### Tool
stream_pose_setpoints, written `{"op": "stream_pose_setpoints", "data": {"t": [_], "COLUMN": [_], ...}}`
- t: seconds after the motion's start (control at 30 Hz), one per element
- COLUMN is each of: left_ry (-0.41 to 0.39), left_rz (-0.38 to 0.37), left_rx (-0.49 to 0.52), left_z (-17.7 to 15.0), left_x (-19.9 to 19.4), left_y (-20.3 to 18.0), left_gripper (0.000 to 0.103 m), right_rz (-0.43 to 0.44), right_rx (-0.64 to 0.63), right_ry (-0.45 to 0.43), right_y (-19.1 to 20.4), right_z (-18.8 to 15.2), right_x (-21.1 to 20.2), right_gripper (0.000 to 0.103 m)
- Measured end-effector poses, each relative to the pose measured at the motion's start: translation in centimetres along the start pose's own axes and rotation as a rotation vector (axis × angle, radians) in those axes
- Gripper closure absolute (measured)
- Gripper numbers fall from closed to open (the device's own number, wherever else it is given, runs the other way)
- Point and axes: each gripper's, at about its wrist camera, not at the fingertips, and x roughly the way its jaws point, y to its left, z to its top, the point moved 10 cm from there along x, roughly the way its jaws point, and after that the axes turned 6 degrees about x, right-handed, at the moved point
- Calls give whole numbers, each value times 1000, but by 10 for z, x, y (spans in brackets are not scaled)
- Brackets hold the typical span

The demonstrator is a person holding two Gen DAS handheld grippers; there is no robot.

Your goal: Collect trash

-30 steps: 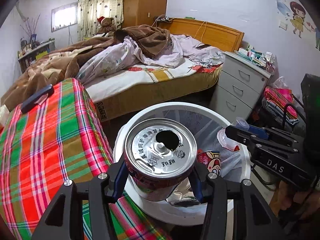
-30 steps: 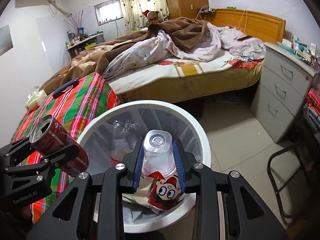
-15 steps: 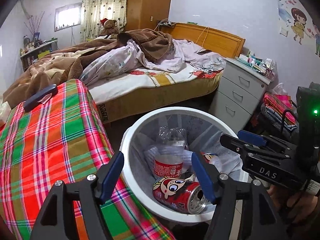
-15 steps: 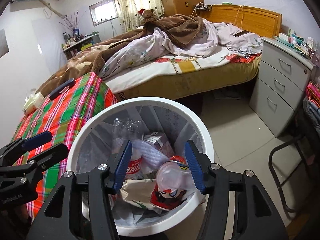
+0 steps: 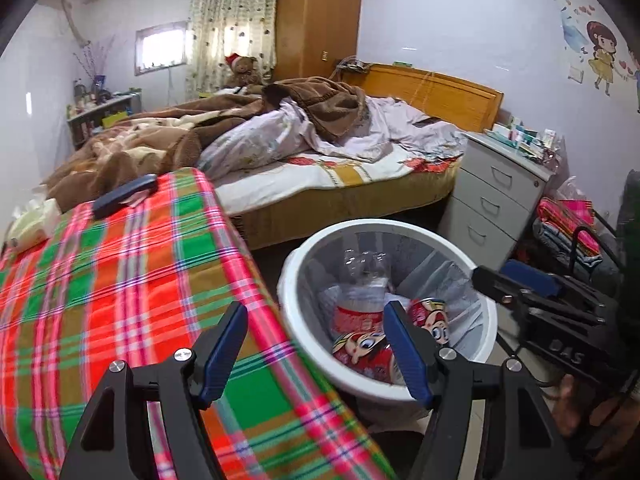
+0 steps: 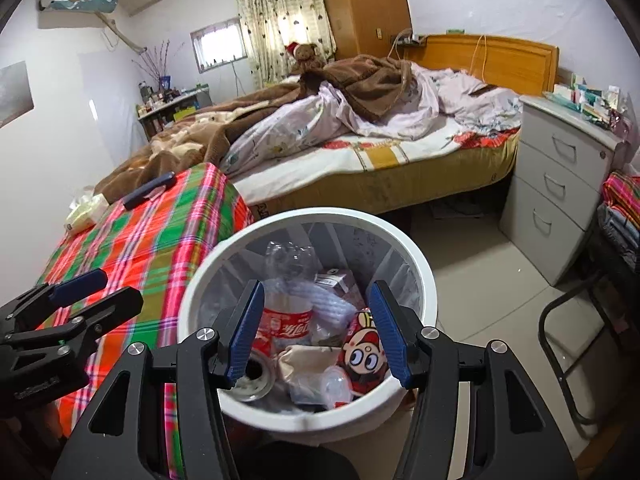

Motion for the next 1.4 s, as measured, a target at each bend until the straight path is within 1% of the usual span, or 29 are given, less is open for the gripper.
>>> {"op": "stream_pose_setpoints", "data": {"t": [0.1, 0.23, 0.33, 0.43, 0.6, 0.7, 0.8, 0.9, 0.93, 1.03, 1.23, 1.4], "left_ry": [-17, -29, -40, -41, -56, -58, -57, -66, -67, -66, -67, -62], "left_rz": [18, 103, 160, 218, 271, 304, 318, 330, 333, 333, 358, 371], "left_rx": [-17, -40, -54, -70, -114, -122, -129, -140, -144, -159, -180, -181], "left_z": [-7, -22, -35, -46, -63, -72, -80, -86, -89, -94, -106, -110], "left_x": [-16, -40, -58, -73, -95, -104, -110, -116, -118, -121, -130, -133], "left_y": [7, 25, 40, 54, 75, 84, 90, 93, 94, 98, 104, 107], "left_gripper": [33, 33, 33, 33, 33, 33, 33, 33, 33, 33, 33, 33], "right_rz": [16, 55, 62, 106, 157, 184, 204, 218, 216, 220, 225, 237], "right_rx": [-11, -36, -72, -74, -110, -128, -139, -150, -152, -159, -163, -177], "right_ry": [-32, -60, -54, -62, -51, -54, -56, -51, -47, -46, -36, -32], "right_y": [11, 31, 47, 59, 81, 93, 101, 107, 109, 114, 121, 128], "right_z": [-2, -9, -16, -22, -36, -43, -48, -54, -56, -60, -69, -74], "right_x": [-13, -24, -25, -28, -29, -30, -32, -33, -33, -36, -34, -37], "right_gripper": [47, 47, 47, 47, 47, 47, 46, 40, 39, 39, 39, 39]}}
